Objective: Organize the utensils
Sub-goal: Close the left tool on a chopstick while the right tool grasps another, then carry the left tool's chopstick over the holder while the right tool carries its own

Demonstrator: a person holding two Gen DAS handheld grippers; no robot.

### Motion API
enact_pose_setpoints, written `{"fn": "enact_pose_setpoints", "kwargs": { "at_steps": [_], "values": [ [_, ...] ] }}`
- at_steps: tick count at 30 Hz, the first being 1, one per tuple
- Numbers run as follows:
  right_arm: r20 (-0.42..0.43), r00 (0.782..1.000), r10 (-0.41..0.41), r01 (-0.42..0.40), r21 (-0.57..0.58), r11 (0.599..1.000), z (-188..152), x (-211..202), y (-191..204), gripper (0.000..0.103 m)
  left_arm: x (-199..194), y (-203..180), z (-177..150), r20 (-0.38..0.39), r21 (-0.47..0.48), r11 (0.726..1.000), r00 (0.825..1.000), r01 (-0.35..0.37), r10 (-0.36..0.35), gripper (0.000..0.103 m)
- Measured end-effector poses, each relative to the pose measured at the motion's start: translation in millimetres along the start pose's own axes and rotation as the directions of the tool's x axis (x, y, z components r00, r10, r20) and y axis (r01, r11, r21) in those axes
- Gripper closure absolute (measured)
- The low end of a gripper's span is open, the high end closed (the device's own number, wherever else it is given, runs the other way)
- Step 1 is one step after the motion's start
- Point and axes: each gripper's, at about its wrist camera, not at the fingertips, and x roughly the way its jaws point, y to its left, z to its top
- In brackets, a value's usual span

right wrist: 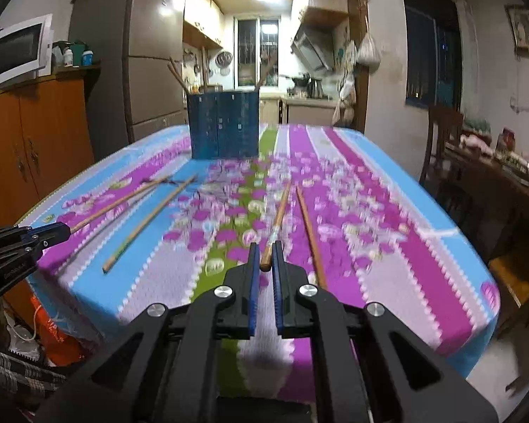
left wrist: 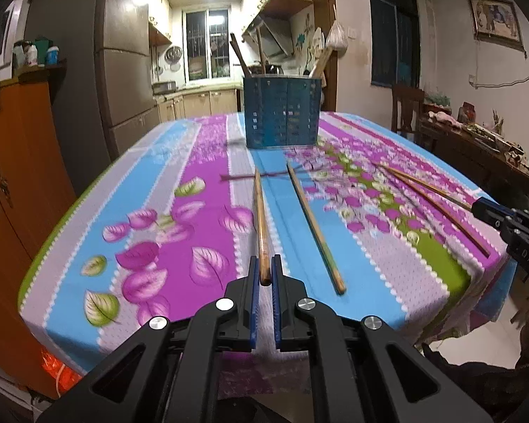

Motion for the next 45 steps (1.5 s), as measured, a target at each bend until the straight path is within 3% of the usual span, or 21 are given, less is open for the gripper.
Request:
{"fn": "enact_pose_setpoints", "kwargs": {
  "at_steps": [11, 23, 34, 45],
  "values": [
    [0.116, 0.993, 0.027, -0.021, -0.055, 0.998, 47.1, -13.1, -1.7, 0.098, -22.9, 6.4, 42.8, 0.128, 0.035, 0.999, 0.992, -0.027, 0.022, 0.095],
    [0.191, 0.977, 0.096, -0.079, -0.096, 0.992, 111.1, -15.7, -9.2, 0.098, -53.0, 16.7, 114.9, 0.293, 0.047, 0.999, 0.956, -0.009, -0.005, 0.095],
    [0.197, 0.971, 0.135, -0.118, -0.095, 0.988, 143.9, -8.9, -16.4, 0.098, -47.6, 14.3, 154.7, 0.302, 0.072, 0.996, 0.951, 0.049, -0.068, 0.095],
    [0.203, 0.963, 0.178, -0.162, -0.092, 0.982, 164.2, -7.8, -17.9, 0.098, -38.3, 19.4, 173.0, 0.283, 0.065, 0.994, 0.953, 0.092, -0.107, 0.095]
  ]
}}
